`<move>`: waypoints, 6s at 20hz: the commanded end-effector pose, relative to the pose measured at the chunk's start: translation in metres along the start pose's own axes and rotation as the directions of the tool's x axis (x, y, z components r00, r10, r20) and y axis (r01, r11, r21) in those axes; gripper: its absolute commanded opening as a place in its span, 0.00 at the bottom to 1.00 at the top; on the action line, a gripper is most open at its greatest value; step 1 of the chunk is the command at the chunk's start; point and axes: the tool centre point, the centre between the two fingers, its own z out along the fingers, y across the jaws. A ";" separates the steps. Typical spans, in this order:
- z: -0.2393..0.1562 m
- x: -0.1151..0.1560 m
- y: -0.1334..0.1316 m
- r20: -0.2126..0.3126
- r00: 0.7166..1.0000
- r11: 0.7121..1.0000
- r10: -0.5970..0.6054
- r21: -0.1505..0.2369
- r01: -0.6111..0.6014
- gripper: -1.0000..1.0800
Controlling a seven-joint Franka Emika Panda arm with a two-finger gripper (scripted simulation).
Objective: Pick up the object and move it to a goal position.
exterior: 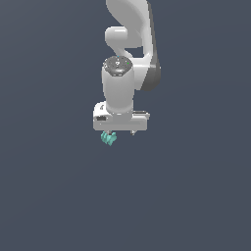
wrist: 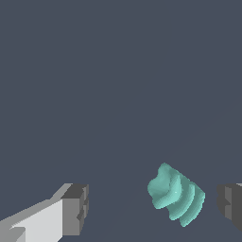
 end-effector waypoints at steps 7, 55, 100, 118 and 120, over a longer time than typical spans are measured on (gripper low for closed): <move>-0.007 0.001 0.000 -0.012 1.000 1.000 -0.016 0.001 0.016 0.96; 0.104 -0.076 0.071 0.002 0.837 0.837 0.547 0.003 -0.547 0.96; -0.017 -0.071 0.046 0.001 0.835 0.835 0.551 0.002 -0.551 0.00; -0.205 -0.063 0.013 0.001 0.835 0.835 0.551 0.001 -0.551 0.00; -0.225 -0.061 0.010 0.001 0.835 0.835 0.551 0.001 -0.551 0.00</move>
